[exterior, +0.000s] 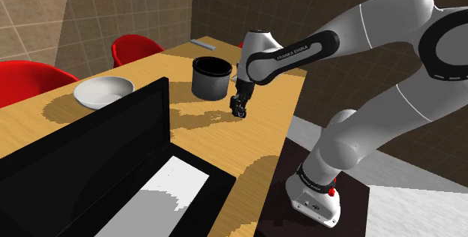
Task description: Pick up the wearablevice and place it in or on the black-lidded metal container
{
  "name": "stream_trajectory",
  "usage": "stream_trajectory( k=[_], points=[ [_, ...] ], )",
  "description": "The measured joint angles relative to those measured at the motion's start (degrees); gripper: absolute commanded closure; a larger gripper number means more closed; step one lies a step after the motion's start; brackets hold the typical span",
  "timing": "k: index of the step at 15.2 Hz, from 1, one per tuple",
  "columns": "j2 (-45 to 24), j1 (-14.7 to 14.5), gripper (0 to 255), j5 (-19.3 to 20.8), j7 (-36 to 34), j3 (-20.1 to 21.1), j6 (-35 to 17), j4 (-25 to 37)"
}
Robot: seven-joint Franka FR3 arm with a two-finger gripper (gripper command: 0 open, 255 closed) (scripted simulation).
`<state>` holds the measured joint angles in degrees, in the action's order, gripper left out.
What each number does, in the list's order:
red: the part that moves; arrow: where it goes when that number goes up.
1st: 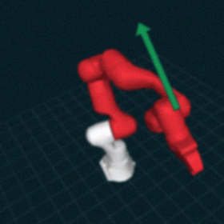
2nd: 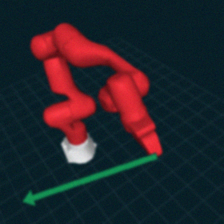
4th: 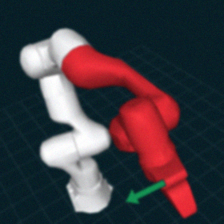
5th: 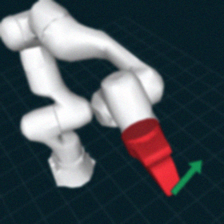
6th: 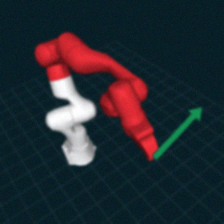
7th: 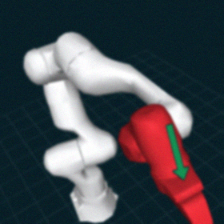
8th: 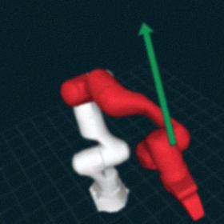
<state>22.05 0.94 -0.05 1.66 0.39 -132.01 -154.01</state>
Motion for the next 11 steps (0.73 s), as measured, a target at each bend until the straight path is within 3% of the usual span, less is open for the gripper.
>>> stream_trajectory(
  k=[11],
  points=[
    [5.0,0.0,255,0.0,0.1,-0.1,9.8,4.8]
  ],
)
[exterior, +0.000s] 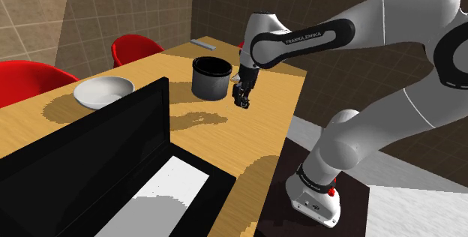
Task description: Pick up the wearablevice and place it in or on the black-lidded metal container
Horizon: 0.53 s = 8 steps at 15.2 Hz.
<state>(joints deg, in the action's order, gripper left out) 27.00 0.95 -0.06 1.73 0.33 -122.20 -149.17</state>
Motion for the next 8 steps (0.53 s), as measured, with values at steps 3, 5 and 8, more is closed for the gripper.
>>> stream_trajectory(
  k=[3,5,8],
  points=[
    [1.1,0.0,255,0.0,-0.1,0.1,2.6,1.6],
    [1.8,-0.1,255,0.0,-0.1,0.1,4.4,2.6],
    [2.6,0.0,255,0.0,0.0,0.0,6.9,4.3]
  ],
)
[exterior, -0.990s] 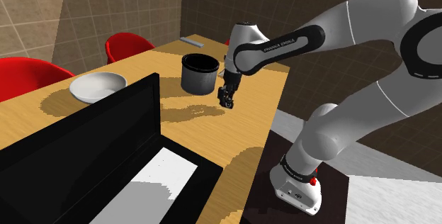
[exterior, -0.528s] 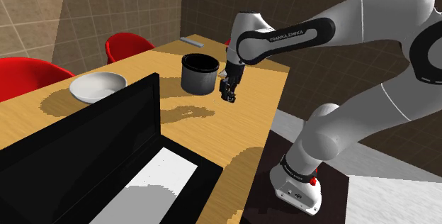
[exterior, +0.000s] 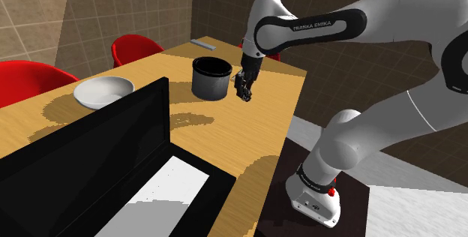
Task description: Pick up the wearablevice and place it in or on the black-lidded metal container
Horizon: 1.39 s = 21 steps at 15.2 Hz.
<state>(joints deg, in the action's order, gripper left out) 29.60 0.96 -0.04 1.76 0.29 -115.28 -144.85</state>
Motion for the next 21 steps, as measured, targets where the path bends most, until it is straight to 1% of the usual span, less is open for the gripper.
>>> stream_trajectory(
  k=[11,21],
  points=[
    [1.6,0.0,255,0.0,0.1,-0.1,8.8,7.2],
    [1.6,-0.1,255,0.0,-0.1,0.1,16.8,15.1]
  ],
)
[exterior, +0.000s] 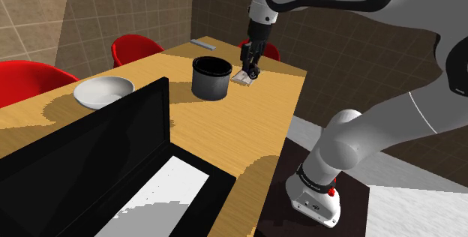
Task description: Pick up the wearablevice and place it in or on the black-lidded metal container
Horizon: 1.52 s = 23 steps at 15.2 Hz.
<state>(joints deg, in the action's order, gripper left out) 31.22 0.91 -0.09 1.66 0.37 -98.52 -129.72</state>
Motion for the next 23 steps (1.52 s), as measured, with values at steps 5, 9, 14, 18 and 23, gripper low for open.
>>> stream_trajectory(
  k=[5,9,14,18,23],
  points=[
    [-6.8,0.3,255,0.3,0.8,-0.6,0.3,7.0],
    [-16.3,0.7,255,0.5,2.0,-1.5,-0.2,16.2],
    [-27.5,1.2,255,0.3,3.4,-2.3,1.1,28.6],
    [-37.5,1.7,255,-0.1,4.4,-2.8,3.5,41.1],
    [-41.8,1.8,255,-0.3,4.6,-2.8,2.8,44.5]
  ],
)
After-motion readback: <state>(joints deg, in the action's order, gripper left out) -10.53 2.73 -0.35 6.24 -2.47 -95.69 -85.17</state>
